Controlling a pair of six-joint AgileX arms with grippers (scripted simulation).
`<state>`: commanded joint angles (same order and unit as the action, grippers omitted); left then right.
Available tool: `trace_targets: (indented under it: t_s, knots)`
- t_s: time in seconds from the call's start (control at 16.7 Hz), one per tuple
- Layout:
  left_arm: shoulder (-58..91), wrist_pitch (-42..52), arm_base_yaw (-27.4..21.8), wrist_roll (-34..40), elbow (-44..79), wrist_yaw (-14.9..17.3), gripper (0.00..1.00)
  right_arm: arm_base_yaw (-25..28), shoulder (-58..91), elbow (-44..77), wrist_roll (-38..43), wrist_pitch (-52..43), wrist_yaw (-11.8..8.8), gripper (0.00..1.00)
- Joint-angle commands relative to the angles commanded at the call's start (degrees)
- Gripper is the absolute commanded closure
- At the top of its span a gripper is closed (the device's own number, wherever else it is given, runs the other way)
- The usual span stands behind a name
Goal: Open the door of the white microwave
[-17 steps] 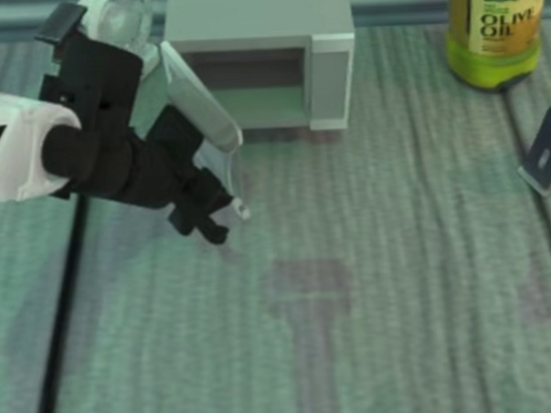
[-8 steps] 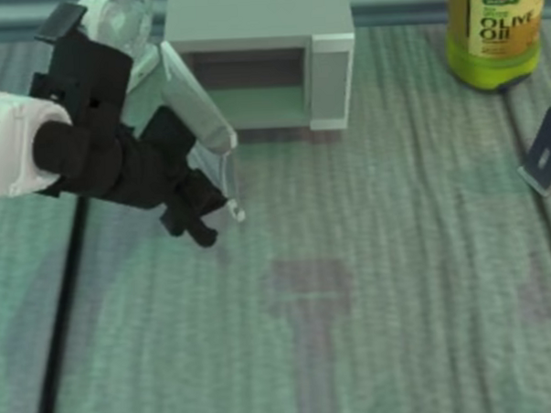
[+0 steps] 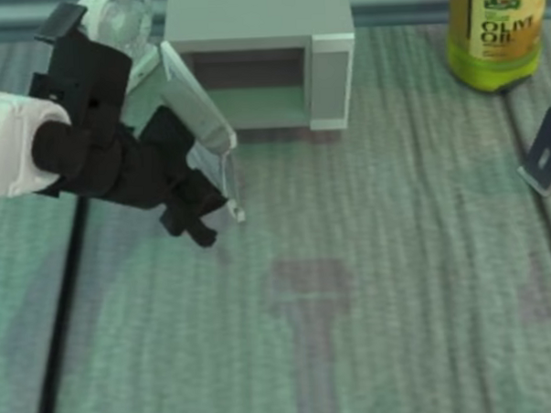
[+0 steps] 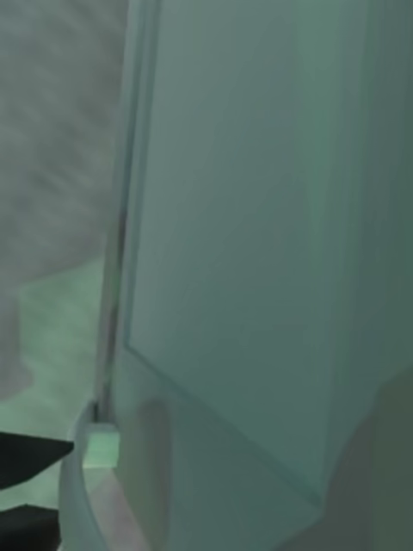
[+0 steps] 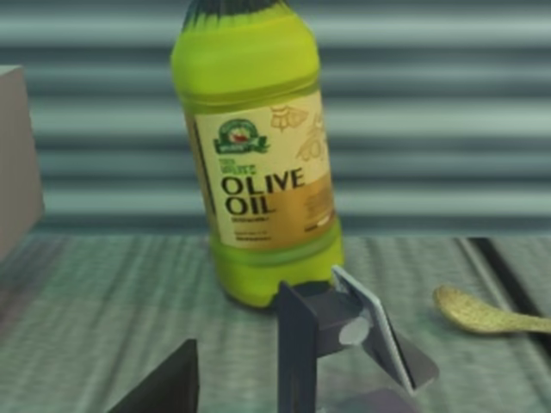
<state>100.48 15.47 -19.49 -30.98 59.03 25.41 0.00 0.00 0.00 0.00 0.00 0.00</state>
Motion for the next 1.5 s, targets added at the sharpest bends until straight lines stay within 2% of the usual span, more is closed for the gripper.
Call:
trace_targets:
  t_s: [0.78,1.26,1.5]
  knots:
    - [0.0,0.0,0.0,0.0,0.0,0.0,1.0,0.0,0.0,0.0,0.0,0.0,0.0,0.0]
    - [0.2,2.2,1.7,-4.2,0.5,2.4,1.0,0.0,0.0,0.0,0.0,0.0,0.0,0.0]
    - [0.2,2.2,1.7,-4.2,0.5,2.4,1.0,0.0,0.0,0.0,0.0,0.0,0.0,0.0]
